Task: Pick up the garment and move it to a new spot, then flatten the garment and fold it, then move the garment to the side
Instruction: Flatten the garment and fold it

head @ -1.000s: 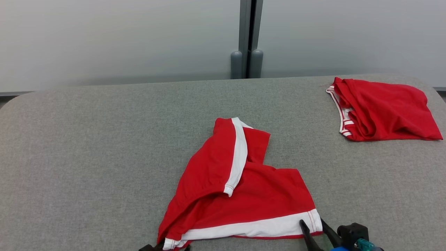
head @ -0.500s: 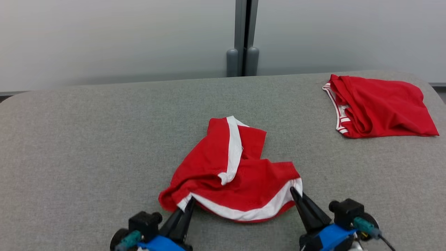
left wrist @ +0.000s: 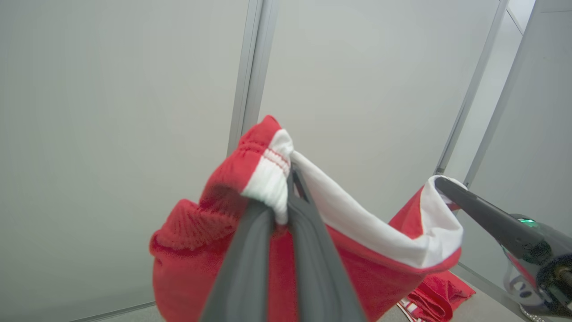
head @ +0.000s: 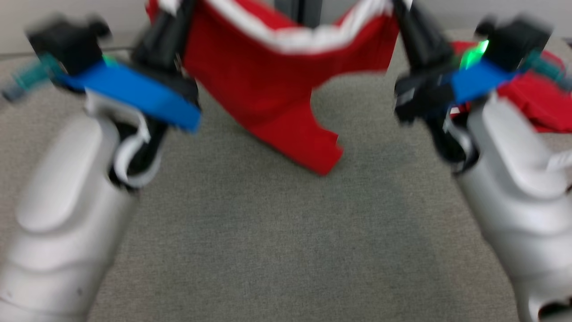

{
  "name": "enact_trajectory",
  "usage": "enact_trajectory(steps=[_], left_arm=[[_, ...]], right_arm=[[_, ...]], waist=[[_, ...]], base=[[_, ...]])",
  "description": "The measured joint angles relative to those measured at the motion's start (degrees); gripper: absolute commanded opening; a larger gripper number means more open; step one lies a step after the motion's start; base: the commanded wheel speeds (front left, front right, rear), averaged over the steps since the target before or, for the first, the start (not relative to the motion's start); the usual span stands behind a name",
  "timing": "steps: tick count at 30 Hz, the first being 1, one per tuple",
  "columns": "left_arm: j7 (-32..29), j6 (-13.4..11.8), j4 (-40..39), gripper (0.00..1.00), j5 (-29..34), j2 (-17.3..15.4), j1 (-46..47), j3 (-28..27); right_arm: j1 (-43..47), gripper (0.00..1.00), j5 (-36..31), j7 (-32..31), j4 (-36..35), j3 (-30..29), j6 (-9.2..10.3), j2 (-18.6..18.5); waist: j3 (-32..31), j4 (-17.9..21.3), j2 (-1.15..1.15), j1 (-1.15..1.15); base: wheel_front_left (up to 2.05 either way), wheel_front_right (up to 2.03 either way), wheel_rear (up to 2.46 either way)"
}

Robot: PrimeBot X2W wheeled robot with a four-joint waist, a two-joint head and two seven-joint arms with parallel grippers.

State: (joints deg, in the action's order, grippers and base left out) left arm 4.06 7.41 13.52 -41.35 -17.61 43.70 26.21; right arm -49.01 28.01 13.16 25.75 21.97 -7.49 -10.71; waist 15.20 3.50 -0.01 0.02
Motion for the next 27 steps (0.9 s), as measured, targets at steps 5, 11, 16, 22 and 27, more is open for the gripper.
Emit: enact_trajectory(steps=[5, 11, 16, 22, 27], left_arm=[[-1.51, 0.0, 6.01, 0.0, -3.72, 0.18, 17.51, -1.03], [-0.47, 0.0, 13.59, 0.0, -4.66, 1.47, 34.14, 3.39], [2.2, 0.0, 18.55, 0.0, -7.53, 1.23, 40.13, 7.06], [6.55, 0.0, 19.74, 0.0, -10.73, -0.97, 35.44, 14.23], [9.99, 0.01, 18.45, 0.0, -12.12, -2.64, 22.89, 18.81]], right_arm=[[-18.37, 0.0, 5.98, -0.47, 8.26, -2.87, 0.0, 1.2], [-34.63, 0.0, 8.76, 0.07, 18.03, -4.54, 0.0, 0.92], [-40.1, 0.0, 9.76, 1.08, 22.05, -1.59, 0.0, 0.99], [-34.59, 0.0, 12.61, 1.6, 23.84, 4.79, 0.0, -0.25], [-23.62, 0.0, 14.96, 1.8, 21.01, 8.46, 0.0, -1.91]], waist=[[4.61, 0.05, 0.0, 0.01], [8.66, -0.38, -0.01, 0.0], [10.94, -0.32, -0.01, 0.0], [11.26, -0.42, -0.01, -0.02], [9.83, -0.46, -0.01, -0.02]], base=[[0.0, 0.0, 0.0], [0.0, 0.0, 0.0], [0.0, 0.0, 0.0], [0.0, 0.0, 0.0], [0.0, 0.0, 0.0]])
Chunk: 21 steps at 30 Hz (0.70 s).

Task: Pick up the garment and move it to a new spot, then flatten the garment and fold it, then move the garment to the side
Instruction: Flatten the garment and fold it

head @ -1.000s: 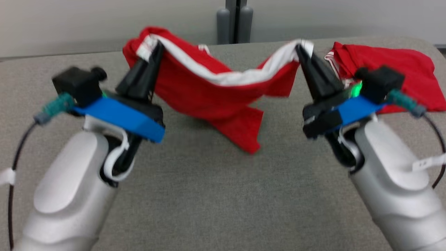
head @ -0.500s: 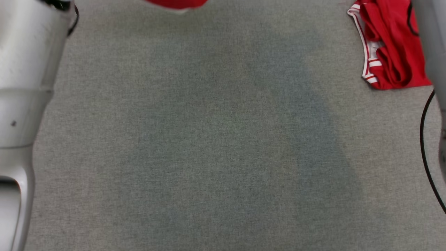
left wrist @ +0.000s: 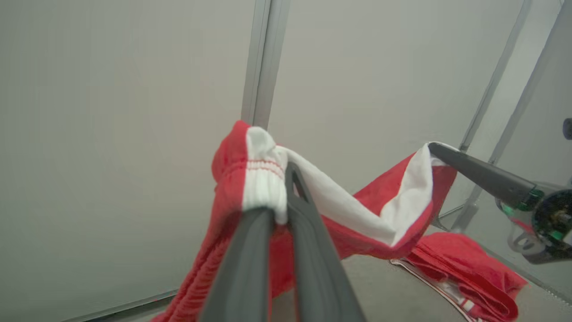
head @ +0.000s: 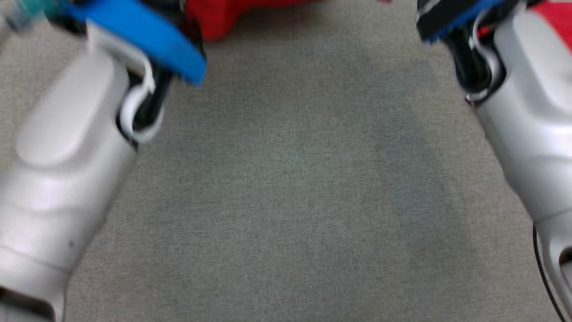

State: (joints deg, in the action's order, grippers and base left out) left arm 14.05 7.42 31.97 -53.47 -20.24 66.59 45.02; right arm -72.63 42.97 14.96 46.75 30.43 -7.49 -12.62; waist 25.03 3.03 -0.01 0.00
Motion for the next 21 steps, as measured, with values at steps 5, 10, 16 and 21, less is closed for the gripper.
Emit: enact_trajectory(steps=[5, 10, 16, 21], left_arm=[[0.79, -0.03, -2.69, 0.0, 0.12, -1.22, -14.97, -0.58], [0.96, -1.13, -9.04, 0.0, 3.7, -1.13, -30.16, -5.78], [0.94, -1.98, -14.21, 0.0, 7.58, -0.76, -44.77, -7.28], [0.96, -2.92, -16.63, 0.0, 9.17, -0.18, -51.72, -7.19]], right_arm=[[13.74, 0.0, 1.09, 0.02, -7.38, 1.48, 0.0, -3.13], [28.31, 0.0, 2.6, 0.02, -14.55, 0.63, 0.0, -5.72], [44.37, 0.0, 3.22, 0.01, -21.86, -1.88, 0.0, -7.03], [54.7, 0.0, 3.57, 0.02, -26.4, -5.02, 0.0, -7.71]], waist=[[-2.23, -0.27, 0.01, 0.0], [-5.09, -0.76, 0.02, -0.01], [-8.65, -1.19, 0.03, -0.02], [-11.15, -1.35, 0.03, -0.02]], base=[[0.0, 0.0, 0.0], [0.0, 0.0, 0.0], [0.0, 0.0, 0.0], [0.0, 0.0, 0.0]])
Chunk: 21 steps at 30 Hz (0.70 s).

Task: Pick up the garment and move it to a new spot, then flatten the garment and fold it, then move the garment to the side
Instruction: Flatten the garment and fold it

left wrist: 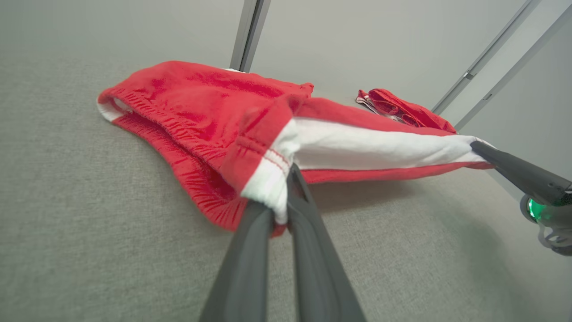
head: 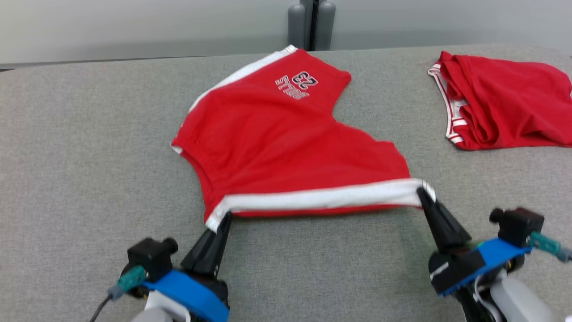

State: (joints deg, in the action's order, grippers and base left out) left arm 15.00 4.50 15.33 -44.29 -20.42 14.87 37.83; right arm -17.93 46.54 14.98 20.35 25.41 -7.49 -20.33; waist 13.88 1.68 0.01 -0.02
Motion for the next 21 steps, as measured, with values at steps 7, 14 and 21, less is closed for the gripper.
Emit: enact_trajectory(steps=[7, 14, 21], left_arm=[[-0.02, -1.89, -3.21, 0.0, 1.58, -1.83, -8.67, 1.91], [-0.69, -3.71, -7.57, 0.0, 1.96, -4.46, -13.77, 3.16], [-1.13, -3.94, -9.9, 0.0, 4.15, -4.08, -10.91, 3.91]], right_arm=[[12.55, 0.0, -0.27, 0.0, -5.24, -2.27, 0.0, -0.43], [22.0, 0.0, -0.92, -0.89, -10.77, -6.22, 0.0, 0.57], [19.68, 0.0, -3.68, -2.32, -14.6, -10.29, 0.0, 2.55]], waist=[[-2.87, 0.16, 0.0, 0.0], [-4.2, -0.55, 0.0, 0.0], [-2.49, -0.97, -0.02, 0.02]], base=[[0.0, 0.0, 0.0], [0.0, 0.0, 0.0], [0.0, 0.0, 0.0]])
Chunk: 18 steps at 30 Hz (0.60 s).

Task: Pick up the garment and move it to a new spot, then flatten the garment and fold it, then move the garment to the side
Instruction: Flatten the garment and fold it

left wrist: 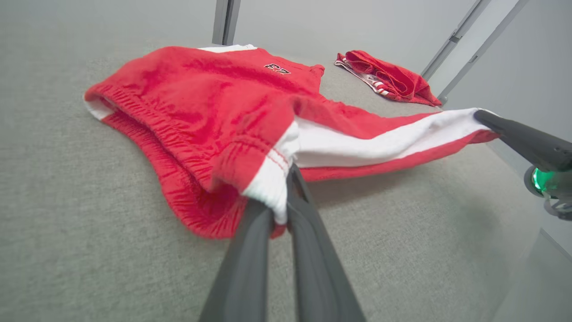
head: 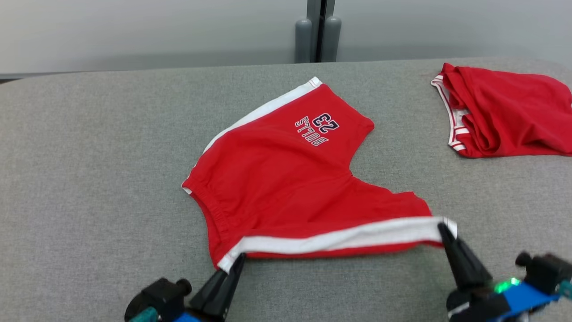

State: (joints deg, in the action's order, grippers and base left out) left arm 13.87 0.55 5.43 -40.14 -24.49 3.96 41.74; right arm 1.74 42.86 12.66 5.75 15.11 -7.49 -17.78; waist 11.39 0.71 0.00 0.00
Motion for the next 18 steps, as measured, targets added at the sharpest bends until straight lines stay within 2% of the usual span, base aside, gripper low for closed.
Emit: enact_trajectory(steps=[5, 10, 18], left_arm=[[-0.13, 1.01, 0.09, 0.0, 0.52, 0.4, 5.36, -0.77], [-0.6, 2.65, 1.19, 0.0, 0.01, 1.34, 11.46, -2.37], [-0.6, 5.0, 7.72, 0.0, -1.34, 4.36, 22.02, -4.19]], right_arm=[[-11.07, 0.0, -2.94, -0.46, 1.35, 0.52, 0.0, -0.87], [-24.24, 0.0, -4.54, -1.44, 6.41, 2.26, 0.0, -1.76], [-46.8, 0.0, -6.45, -3.28, 22.75, 6.17, 0.0, -1.33]], waist=[[1.96, -0.36, 0.0, 0.01], [4.28, -1.62, 0.0, 0.01], [9.97, -4.55, -0.01, 0.01]], base=[[0.0, 0.0, 0.0], [0.0, 0.0, 0.0], [0.0, 0.0, 0.0]])
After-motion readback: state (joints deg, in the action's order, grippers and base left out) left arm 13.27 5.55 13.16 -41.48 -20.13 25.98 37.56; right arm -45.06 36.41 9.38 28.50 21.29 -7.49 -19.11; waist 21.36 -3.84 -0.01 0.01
